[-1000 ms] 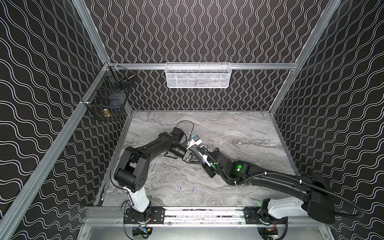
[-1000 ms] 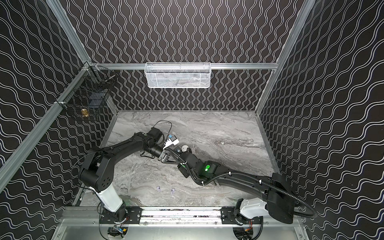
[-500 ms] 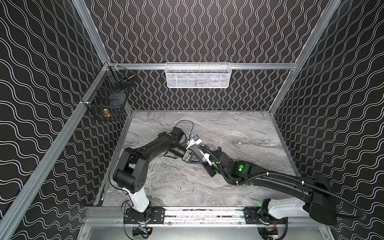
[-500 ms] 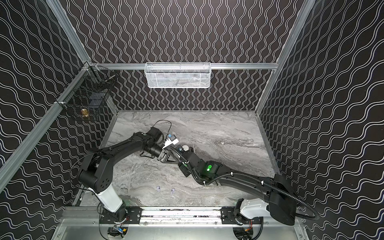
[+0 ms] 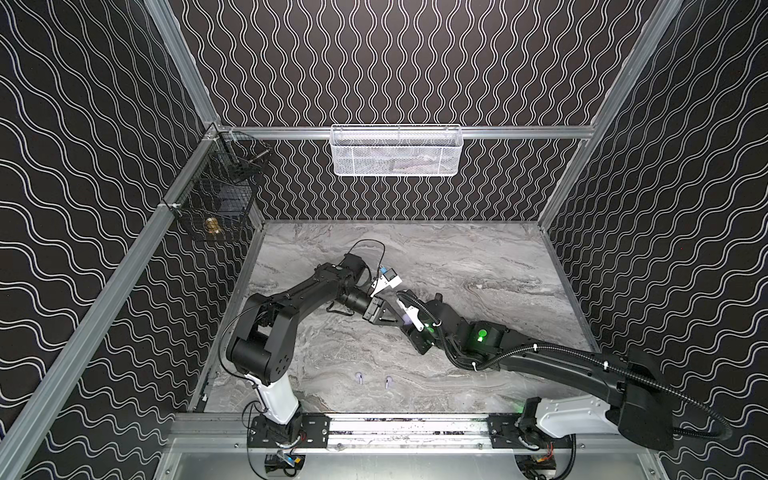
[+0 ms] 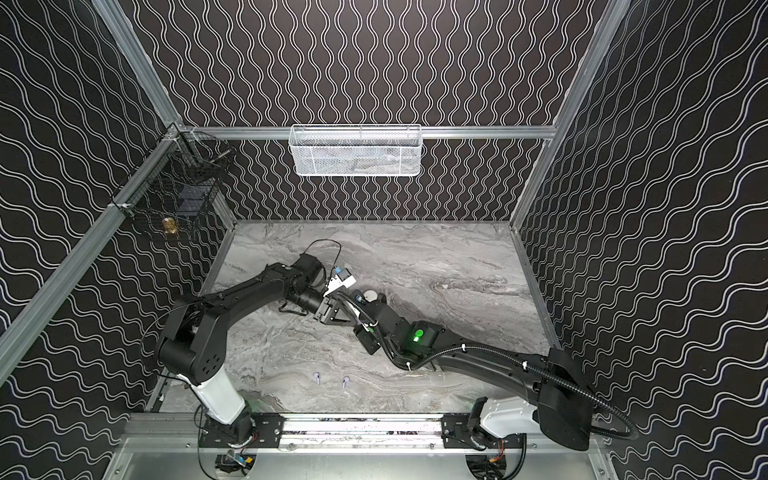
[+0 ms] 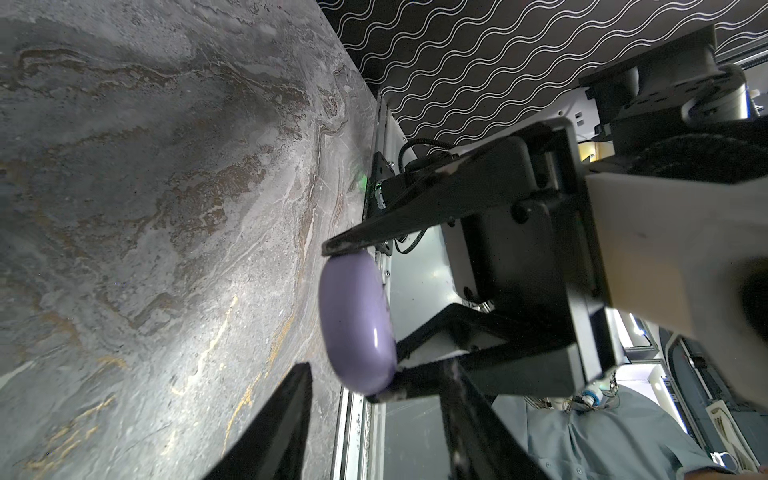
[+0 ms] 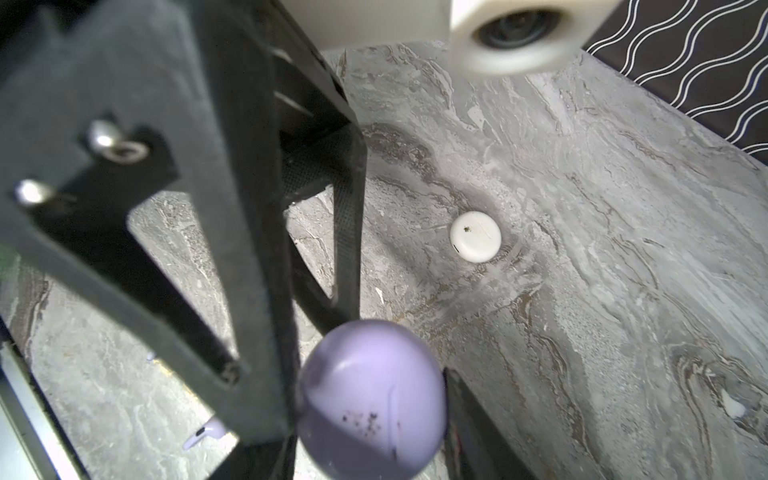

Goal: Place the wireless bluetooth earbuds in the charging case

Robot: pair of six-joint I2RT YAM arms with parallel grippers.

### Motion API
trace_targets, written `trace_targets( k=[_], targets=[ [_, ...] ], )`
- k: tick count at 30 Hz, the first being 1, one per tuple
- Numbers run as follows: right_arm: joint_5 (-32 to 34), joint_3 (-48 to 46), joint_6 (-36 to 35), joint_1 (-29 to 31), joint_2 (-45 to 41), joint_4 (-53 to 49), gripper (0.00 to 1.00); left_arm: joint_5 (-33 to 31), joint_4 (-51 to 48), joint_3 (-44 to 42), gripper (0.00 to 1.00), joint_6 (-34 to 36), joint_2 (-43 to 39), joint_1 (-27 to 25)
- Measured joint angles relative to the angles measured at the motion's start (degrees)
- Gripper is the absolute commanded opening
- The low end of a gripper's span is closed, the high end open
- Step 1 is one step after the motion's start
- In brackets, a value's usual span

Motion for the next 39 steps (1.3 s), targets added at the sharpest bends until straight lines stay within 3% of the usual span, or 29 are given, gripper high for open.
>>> trace_targets(
  k=[22,39],
  targets=[
    [-1.8,1.4,-0.5,-0.1,2.2,2.2,0.4,0.4,0.8,0.1,0.41,0.3,0.2,0.2],
    [-1.5,1.6,-1.6,-0.5,2.5,2.6,0.4,0.0,1.6,0.1,0.25,0.0,0.2,0.2]
  ],
)
